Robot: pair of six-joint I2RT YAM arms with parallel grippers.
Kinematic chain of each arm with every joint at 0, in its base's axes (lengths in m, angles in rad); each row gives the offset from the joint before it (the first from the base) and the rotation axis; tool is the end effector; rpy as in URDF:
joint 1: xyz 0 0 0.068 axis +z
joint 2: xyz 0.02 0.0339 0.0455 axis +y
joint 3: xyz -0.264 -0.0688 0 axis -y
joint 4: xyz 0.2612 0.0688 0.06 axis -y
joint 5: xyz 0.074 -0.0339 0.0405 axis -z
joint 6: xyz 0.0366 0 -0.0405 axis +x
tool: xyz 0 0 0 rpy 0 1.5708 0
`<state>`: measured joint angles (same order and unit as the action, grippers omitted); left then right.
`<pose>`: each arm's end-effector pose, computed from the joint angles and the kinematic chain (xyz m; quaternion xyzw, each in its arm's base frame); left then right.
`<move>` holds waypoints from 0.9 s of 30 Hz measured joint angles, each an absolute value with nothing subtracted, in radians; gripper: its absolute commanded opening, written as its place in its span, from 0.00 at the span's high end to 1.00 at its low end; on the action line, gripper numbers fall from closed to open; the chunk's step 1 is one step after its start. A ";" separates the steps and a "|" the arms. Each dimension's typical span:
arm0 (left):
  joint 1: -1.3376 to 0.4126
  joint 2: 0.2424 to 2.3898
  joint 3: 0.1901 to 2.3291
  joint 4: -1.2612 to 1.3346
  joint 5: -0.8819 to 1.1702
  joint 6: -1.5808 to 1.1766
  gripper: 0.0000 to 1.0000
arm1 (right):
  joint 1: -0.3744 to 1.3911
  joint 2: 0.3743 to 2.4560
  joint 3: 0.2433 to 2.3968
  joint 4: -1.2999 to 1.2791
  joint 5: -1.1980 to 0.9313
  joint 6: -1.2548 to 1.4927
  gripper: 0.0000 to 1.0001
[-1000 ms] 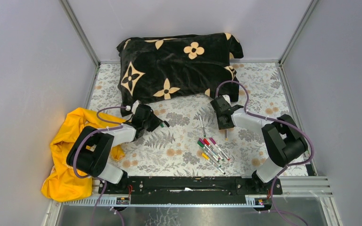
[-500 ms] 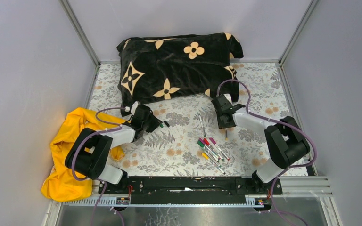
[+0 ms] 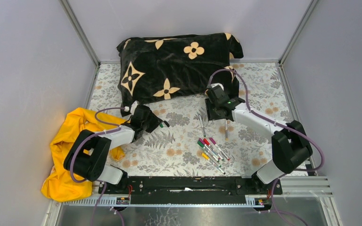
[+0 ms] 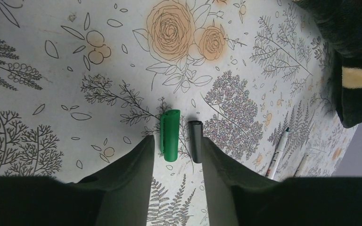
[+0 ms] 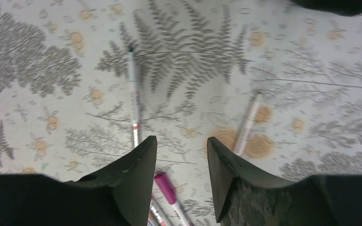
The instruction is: Open the pen caps
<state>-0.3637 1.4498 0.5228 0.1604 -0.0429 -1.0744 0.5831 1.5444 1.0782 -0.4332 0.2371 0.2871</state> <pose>0.2553 -0.0955 0.1260 -0.3280 0.8596 -0.2429 0.3074 0.2898 0.1809 0.2278 -0.0997 0.9331 0.0366 0.3437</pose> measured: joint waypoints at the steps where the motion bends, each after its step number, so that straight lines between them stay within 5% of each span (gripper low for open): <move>1: -0.364 1.450 0.523 0.160 -0.043 -1.074 0.48 | 0.597 1.562 1.090 -0.434 0.231 0.287 0.48; 27: -0.364 1.428 0.523 0.156 -0.042 -1.075 0.43 | 0.698 1.794 1.131 -0.405 0.155 0.315 0.55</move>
<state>-0.3637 1.4284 0.5228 0.1558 -0.0422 -1.0752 0.6975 1.7943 1.1305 -0.4053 0.1547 0.3153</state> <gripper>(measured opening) 0.567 0.476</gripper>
